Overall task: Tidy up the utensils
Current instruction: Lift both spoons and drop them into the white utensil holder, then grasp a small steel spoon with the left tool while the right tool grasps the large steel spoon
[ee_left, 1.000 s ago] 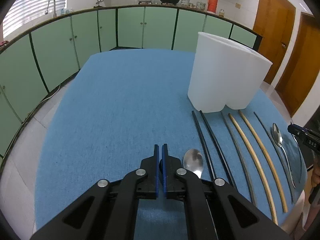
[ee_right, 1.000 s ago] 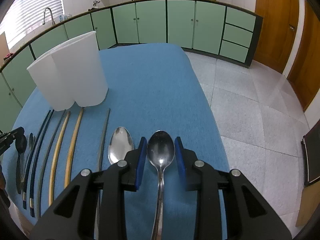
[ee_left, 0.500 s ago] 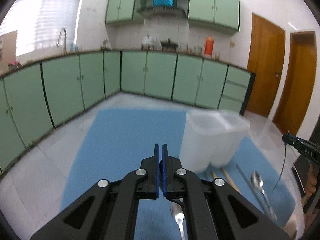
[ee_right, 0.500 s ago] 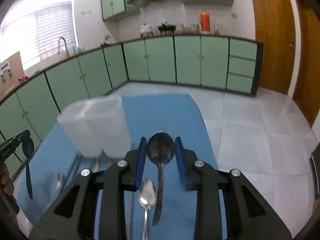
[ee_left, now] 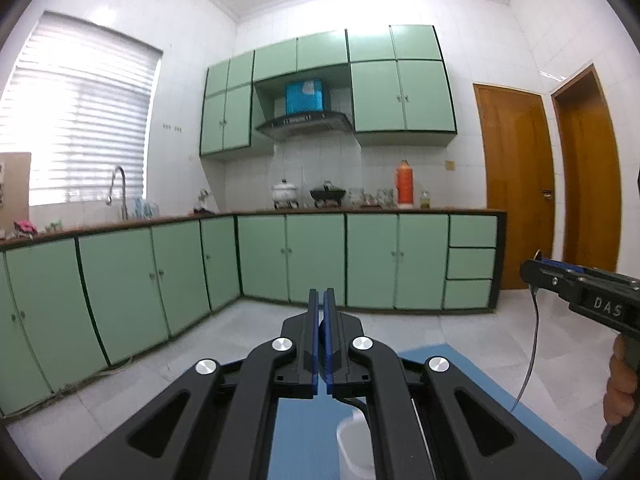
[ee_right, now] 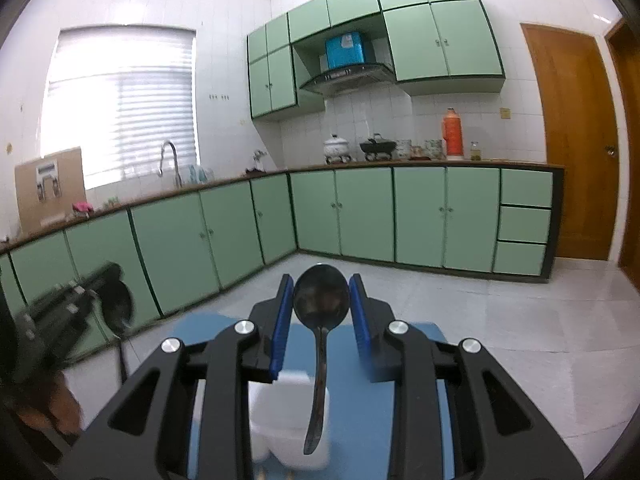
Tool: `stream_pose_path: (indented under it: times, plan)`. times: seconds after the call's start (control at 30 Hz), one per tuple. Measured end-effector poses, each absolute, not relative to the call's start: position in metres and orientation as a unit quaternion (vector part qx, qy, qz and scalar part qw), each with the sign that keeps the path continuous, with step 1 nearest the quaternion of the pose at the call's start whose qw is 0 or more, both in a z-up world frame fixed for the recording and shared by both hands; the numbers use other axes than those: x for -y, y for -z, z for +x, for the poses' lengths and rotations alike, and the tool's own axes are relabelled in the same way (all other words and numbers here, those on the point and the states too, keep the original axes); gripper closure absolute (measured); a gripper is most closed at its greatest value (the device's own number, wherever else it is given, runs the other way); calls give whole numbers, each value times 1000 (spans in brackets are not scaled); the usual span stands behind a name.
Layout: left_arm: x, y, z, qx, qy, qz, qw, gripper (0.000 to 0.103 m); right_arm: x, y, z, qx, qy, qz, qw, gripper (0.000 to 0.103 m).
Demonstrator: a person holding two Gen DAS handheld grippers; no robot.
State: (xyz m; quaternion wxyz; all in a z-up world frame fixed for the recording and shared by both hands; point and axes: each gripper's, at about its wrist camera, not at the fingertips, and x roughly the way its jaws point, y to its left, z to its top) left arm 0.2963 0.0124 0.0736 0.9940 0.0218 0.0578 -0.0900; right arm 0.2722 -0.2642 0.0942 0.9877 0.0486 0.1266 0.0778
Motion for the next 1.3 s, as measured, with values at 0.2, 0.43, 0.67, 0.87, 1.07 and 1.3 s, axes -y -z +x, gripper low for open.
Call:
stream_pose_path:
  times: [0.2, 0.43, 0.67, 0.87, 1.07, 1.3]
  plan:
    - [13, -51, 341, -34, 66, 52, 996, 101, 253, -70, 323, -133, -70, 33, 988, 76]
    - [17, -10, 365, -57, 71, 65, 994, 101, 242, -20, 340, -179, -75, 32, 980, 76]
    - [7, 9, 365, -94, 96, 49, 990, 75, 234, 2, 336, -205, -90, 40, 974, 75]
    - [-7, 13, 359, -123, 106, 17, 987, 57, 234, 3, 325, -202, -89, 39, 974, 60]
    - [-25, 9, 341, -138, 92, 5, 986, 40, 247, 0, 304, -192, -79, 50, 977, 47]
    - [-57, 13, 304, -202, 74, -19, 976, 18, 268, 0, 267, -202, -32, 44, 978, 20]
